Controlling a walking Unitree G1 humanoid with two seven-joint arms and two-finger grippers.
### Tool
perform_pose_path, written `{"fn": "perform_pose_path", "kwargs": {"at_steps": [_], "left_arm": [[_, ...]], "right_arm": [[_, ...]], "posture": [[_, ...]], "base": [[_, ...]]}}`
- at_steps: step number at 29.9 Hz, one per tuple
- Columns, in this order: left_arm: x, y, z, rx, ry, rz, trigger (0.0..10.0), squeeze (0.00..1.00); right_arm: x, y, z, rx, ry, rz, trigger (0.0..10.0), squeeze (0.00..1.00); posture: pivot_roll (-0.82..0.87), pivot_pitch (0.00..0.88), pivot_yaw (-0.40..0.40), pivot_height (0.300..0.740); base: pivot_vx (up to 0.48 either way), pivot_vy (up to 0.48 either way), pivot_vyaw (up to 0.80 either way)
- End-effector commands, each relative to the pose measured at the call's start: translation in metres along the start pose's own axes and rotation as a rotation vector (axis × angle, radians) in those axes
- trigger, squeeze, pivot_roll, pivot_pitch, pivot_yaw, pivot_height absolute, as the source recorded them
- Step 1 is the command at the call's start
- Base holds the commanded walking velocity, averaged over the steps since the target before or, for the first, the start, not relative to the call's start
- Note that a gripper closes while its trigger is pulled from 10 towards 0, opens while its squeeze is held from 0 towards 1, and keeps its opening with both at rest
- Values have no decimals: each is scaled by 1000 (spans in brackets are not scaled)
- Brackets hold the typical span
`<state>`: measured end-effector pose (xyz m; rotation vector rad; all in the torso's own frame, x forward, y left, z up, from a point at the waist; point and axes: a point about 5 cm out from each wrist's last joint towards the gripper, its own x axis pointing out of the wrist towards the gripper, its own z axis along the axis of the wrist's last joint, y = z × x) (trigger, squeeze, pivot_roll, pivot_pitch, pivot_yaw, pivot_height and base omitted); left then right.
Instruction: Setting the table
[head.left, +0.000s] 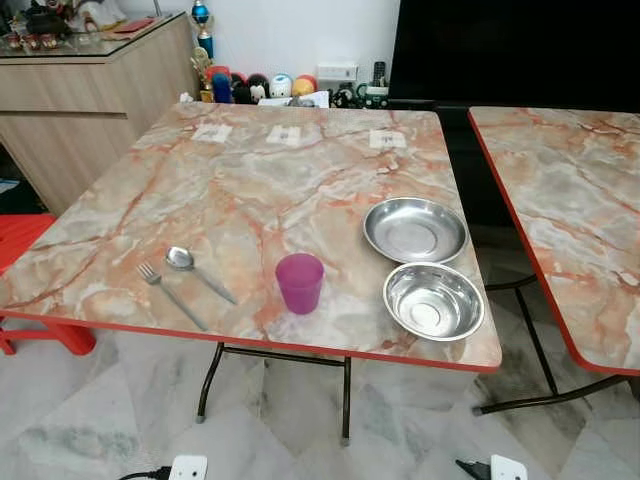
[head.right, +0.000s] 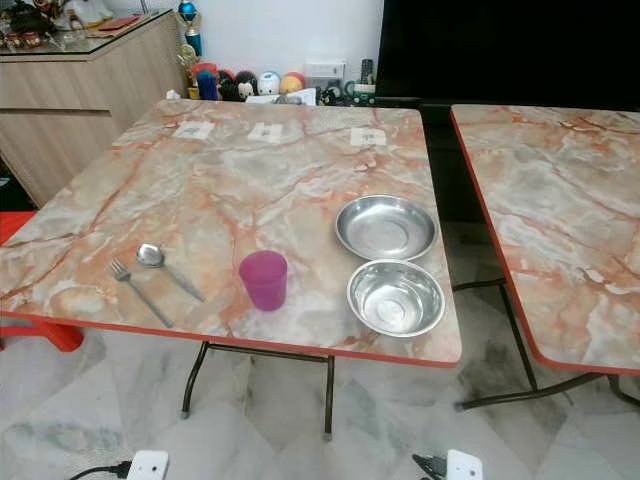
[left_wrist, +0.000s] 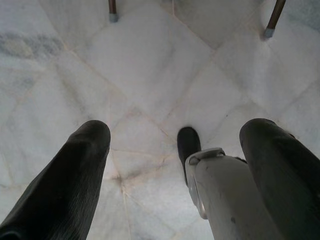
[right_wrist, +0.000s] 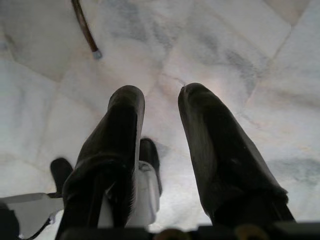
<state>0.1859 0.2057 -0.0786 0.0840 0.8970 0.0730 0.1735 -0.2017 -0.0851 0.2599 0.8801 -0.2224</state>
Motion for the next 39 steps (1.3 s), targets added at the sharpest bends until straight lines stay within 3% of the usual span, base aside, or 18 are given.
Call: {"fn": "perform_pose_path", "kwargs": {"at_steps": [1, 8, 15, 24, 31, 32, 33, 36, 39], "left_arm": [[0, 3, -2, -10, 13, 13, 10000, 0], [-1, 8, -4, -30, 13, 27, 10000, 0], [-3, 4, -11, -40, 28, 26, 10000, 0], [-3, -1, -12, -39, 23, 11, 10000, 0], [-3, -2, -11, -35, 23, 9, 10000, 0], [-2, -2, -10, -30, 19, 7, 10000, 0], [-2, -2, -9, -29, 17, 7, 10000, 0], [-2, -2, -8, -30, 17, 9, 10000, 0], [-2, -2, -8, -30, 20, 8, 10000, 0]], "right_arm": [[-1, -1, -3, 12, 3, -5, 10000, 0], [-1, -1, 1, -15, -20, 11, 10000, 0], [-2, -10, 9, -48, -115, -90, 10000, 0], [-5, -10, 17, 31, -236, -83, 10000, 0], [-7, -11, 20, 24, -279, -113, 10000, 0], [-7, -6, 47, -6, -414, -121, 10000, 0], [-14, 2, 93, -61, -638, -131, 10000, 0], [-22, 5, 111, -119, -737, -138, 10000, 0], [-26, 9, 116, -118, -781, -132, 10000, 0]], "posture": [[38, 34, 6, 740], [26, 41, -7, 740], [10, 51, -27, 740], [-3, 66, -31, 740], [-3, 69, -35, 740], [-2, 68, -36, 740], [-4, 68, -38, 740], [-6, 69, -38, 740], [-8, 70, -40, 740]], "base": [[0, 0, 0], [0, 0, 0], [0, 0, 0], [0, 0, 0], [0, 0, 0], [0, 0, 0], [0, 0, 0], [0, 0, 0], [0, 0, 0]]}}
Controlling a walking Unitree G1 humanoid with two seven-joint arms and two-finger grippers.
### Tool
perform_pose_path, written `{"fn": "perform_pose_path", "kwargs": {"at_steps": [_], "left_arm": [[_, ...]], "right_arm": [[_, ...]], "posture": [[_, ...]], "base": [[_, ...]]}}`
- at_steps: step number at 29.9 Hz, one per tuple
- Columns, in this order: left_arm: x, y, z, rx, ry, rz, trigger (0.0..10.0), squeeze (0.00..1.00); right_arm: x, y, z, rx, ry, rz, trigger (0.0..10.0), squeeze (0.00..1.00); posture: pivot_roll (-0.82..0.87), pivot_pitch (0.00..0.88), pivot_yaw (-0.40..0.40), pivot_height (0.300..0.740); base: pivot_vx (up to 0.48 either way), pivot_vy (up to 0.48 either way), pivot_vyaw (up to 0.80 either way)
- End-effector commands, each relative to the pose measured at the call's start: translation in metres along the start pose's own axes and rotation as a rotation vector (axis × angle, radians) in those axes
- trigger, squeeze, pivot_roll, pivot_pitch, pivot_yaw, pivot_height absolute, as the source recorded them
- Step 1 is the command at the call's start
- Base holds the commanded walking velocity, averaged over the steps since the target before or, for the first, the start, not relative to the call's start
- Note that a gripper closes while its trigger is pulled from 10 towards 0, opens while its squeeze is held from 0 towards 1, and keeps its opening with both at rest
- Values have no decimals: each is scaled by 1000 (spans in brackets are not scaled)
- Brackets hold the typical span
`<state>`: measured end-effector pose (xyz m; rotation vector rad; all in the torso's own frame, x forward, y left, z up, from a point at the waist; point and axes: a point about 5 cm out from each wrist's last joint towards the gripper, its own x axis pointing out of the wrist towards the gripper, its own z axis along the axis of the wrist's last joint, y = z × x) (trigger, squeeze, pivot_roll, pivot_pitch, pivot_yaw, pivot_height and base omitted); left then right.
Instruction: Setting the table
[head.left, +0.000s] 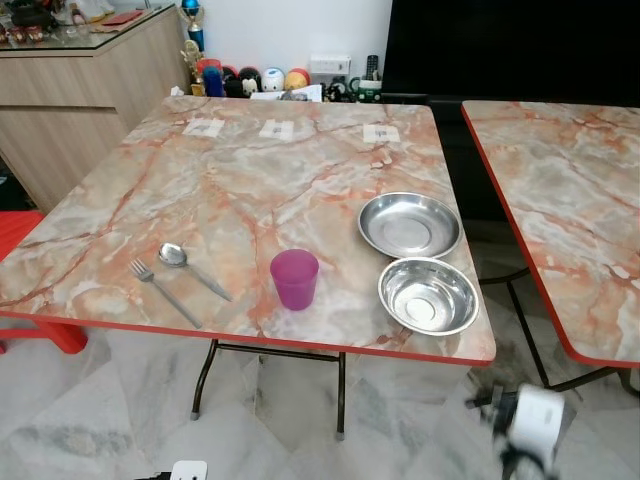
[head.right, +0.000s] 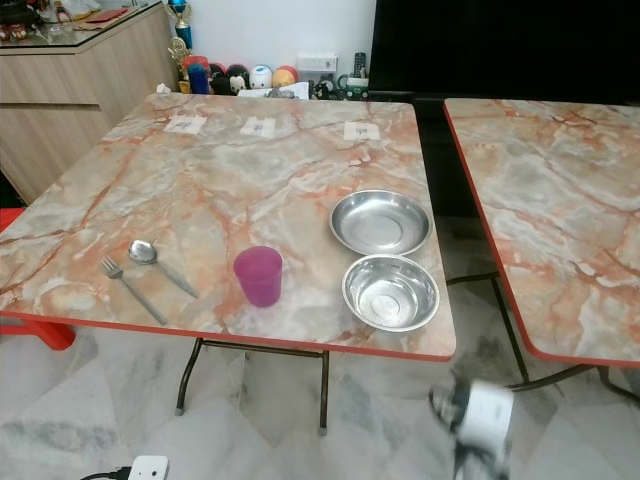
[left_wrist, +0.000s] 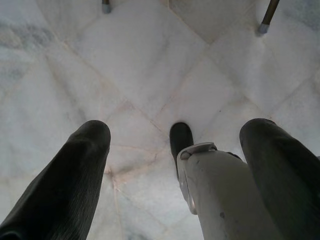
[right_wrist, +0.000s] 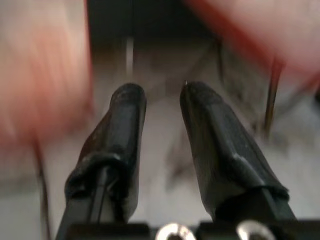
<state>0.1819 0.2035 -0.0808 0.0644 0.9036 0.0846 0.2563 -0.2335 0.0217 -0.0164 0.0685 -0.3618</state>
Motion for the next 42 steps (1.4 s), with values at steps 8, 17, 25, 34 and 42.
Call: {"fn": "perform_pose_path", "kwargs": {"at_steps": [8, 17, 25, 34, 42], "left_arm": [[-1, -1, -4, -18, 10, 4, 10000, 0], [-1, 2, -2, -28, -5, 7, 10000, 0], [0, 1, 1, -26, -15, -3, 10000, 0], [-1, 4, -1, -23, -8, 14, 10000, 0], [-1, 6, -2, -17, -3, 15, 10000, 0]], "right_arm": [[-18, -12, -2, 2, -5, -118, 10000, 0], [-16, -22, 33, 10, -123, -105, 10000, 0], [8, -17, 78, 108, -213, -132, 10000, 0], [19, -7, 97, 158, -224, -107, 10000, 0], [26, -4, 117, 191, -259, -110, 10000, 0]], "posture": [[-6, 71, -42, 740], [-8, 73, -36, 740], [-11, 70, -27, 740], [5, 70, -24, 740], [3, 70, -21, 740]], "base": [[0, 0, 0], [0, 0, 0], [0, 0, 0], [0, 0, 0], [186, 0, 0]]}}
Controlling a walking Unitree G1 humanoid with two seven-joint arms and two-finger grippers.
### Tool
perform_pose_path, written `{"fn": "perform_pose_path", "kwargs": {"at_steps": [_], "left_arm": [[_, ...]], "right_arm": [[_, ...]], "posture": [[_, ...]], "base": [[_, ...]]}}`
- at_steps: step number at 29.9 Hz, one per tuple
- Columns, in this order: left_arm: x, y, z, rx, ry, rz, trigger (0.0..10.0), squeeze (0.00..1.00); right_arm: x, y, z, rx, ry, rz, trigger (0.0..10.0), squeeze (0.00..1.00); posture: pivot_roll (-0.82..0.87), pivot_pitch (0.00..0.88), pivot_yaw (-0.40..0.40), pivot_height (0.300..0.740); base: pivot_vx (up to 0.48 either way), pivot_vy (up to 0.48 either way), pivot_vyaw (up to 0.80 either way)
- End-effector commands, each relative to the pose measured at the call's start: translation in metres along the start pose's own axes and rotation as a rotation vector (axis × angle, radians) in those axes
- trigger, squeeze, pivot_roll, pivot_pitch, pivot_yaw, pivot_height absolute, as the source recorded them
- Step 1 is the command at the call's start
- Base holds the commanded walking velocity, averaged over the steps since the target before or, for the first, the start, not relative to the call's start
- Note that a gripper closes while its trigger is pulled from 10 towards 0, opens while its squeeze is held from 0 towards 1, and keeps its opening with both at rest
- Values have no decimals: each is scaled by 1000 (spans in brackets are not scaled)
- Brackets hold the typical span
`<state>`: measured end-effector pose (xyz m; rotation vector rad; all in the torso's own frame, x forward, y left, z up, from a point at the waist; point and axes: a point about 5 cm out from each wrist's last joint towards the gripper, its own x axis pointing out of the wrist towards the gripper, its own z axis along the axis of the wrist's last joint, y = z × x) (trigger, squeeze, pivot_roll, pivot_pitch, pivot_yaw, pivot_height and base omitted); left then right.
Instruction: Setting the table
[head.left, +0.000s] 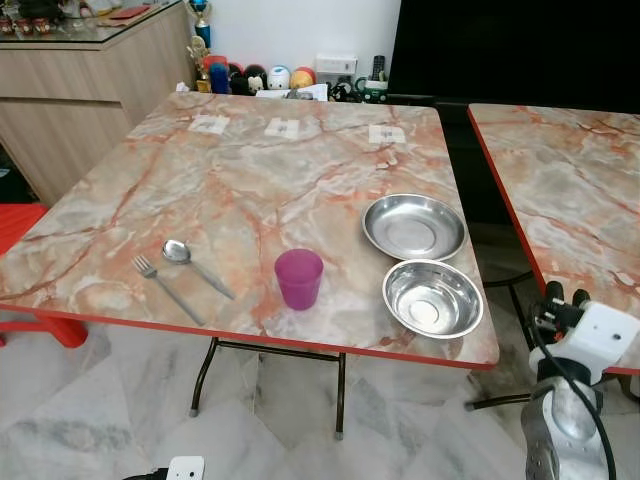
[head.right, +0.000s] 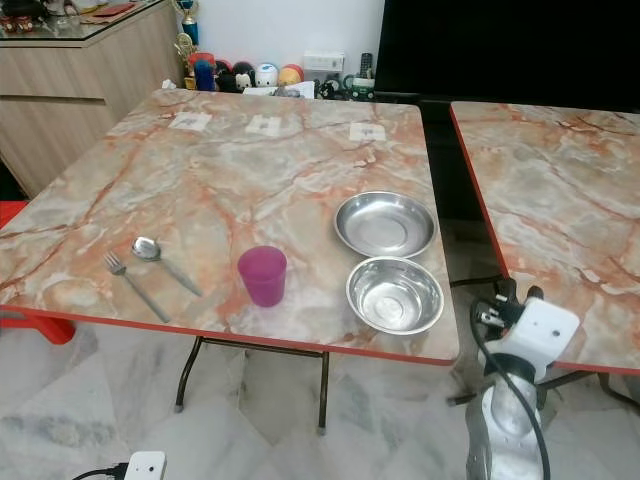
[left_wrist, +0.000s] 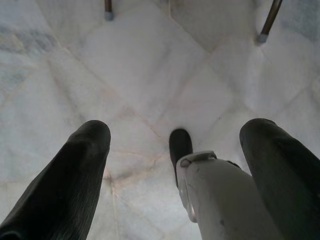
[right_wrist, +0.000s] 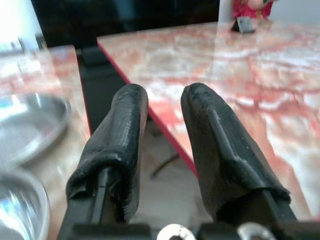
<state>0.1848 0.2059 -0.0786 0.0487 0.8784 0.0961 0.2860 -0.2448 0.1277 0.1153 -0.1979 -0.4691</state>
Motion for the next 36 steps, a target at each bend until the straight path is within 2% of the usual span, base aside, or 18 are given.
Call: {"fn": "perform_pose_path", "kwargs": {"at_steps": [1, 10, 15, 20, 26, 28, 30, 31, 32, 34, 36], "left_arm": [[-1, 4, -5, 3, 21, 12, 10000, 0], [-1, 3, -6, 9, 21, 10, 10000, 0], [-3, 8, -9, 5, 23, 22, 10000, 0], [-4, 10, -12, -4, 23, 35, 10000, 0], [-4, 9, -14, -3, 26, 32, 10000, 0], [-4, 9, -13, -2, 25, 31, 10000, 0], [-4, 9, -12, -1, 24, 29, 10000, 0], [-4, 9, -12, -1, 24, 29, 10000, 0], [-4, 9, -12, -1, 23, 28, 10000, 0], [-4, 9, -11, 0, 21, 27, 10000, 0], [-3, 8, -10, 1, 19, 26, 10000, 0]], "right_arm": [[4, 1, 9, 13, -24, -3, 10000, 0], [7, 8, 14, 31, -30, 4, 10000, 0], [9, 10, 17, 35, -37, 8, 10000, 0], [14, 12, 22, 45, -49, 6, 10000, 0], [23, 12, 27, 108, -39, -13, 10000, 0], [30, 12, 25, 149, 15, -11, 10000, 0], [39, 22, 17, 260, 141, 74, 10000, 0], [39, 22, 17, 260, 141, 74, 10000, 0], [41, 28, 11, 261, 208, 120, 10000, 0], [42, 35, 6, 266, 267, 182, 10000, 0], [44, 37, 2, 277, 306, 185, 10000, 0]], "posture": [[3, 70, -21, 740], [2, 71, -22, 740], [10, 72, -25, 740], [12, 74, -26, 740], [11, 74, -23, 740], [9, 75, -19, 740], [8, 74, -19, 740], [8, 74, -19, 740], [9, 74, -16, 740], [9, 74, -16, 740], [14, 73, -13, 740]], "base": [[315, 0, 0], [316, 0, 0], [313, 0, 0], [0, 0, 0], [0, 0, 0], [0, 0, 0], [0, 0, 0], [0, 0, 0], [0, 0, 0], [0, 0, 0], [0, 0, 0]]}}
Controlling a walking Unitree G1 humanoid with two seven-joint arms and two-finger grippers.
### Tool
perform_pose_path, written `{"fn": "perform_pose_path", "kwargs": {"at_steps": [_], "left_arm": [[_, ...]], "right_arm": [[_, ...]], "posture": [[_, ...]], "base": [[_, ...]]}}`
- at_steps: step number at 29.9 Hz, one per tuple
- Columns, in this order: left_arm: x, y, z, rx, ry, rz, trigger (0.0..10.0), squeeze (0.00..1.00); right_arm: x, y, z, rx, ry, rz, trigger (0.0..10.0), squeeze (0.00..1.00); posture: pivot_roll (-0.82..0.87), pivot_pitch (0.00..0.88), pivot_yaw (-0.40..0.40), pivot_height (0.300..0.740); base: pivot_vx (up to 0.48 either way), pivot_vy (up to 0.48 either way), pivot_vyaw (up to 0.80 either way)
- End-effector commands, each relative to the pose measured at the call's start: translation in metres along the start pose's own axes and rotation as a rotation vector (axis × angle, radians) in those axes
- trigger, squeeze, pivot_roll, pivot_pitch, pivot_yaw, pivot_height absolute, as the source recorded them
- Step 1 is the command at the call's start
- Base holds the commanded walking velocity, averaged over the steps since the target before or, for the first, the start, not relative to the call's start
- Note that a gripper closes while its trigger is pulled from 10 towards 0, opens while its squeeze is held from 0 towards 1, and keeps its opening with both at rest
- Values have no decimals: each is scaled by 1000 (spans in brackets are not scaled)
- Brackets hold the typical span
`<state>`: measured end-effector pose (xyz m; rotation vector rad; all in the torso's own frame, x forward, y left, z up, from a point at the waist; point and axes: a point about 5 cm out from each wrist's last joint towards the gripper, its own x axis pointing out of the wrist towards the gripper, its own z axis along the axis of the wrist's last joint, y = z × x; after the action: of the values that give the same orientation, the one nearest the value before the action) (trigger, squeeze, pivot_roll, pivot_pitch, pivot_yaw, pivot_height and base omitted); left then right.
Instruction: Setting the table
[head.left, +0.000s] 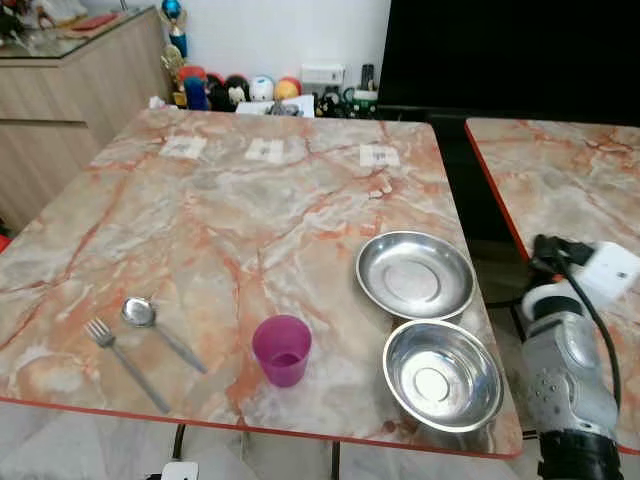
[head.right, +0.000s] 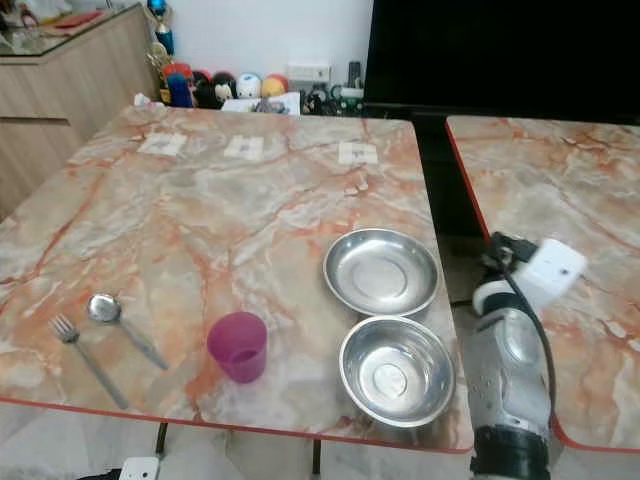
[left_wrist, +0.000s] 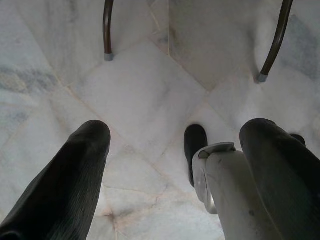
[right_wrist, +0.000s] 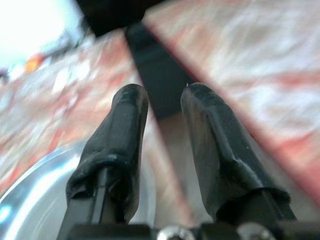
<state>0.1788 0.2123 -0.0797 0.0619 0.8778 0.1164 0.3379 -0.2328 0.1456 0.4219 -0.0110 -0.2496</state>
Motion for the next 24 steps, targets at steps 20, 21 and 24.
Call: {"fn": "perform_pose_path", "kwargs": {"at_steps": [20, 21, 24], "left_arm": [[0, 5, -2, 10, 21, -1, 10000, 0], [0, 5, -2, 11, 20, -1, 10000, 0], [0, 5, -1, 14, 19, -2, 10000, 0]], "right_arm": [[27, 6, -31, 258, 283, -19, 10000, 0], [28, 7, -30, 262, 282, -18, 10000, 0], [31, 10, -28, 281, 276, -13, 10000, 0]], "posture": [[35, 73, 9, 740], [38, 73, 10, 740], [41, 74, 11, 740]], "base": [[0, 0, 0], [0, 0, 0], [0, 0, 0]]}}
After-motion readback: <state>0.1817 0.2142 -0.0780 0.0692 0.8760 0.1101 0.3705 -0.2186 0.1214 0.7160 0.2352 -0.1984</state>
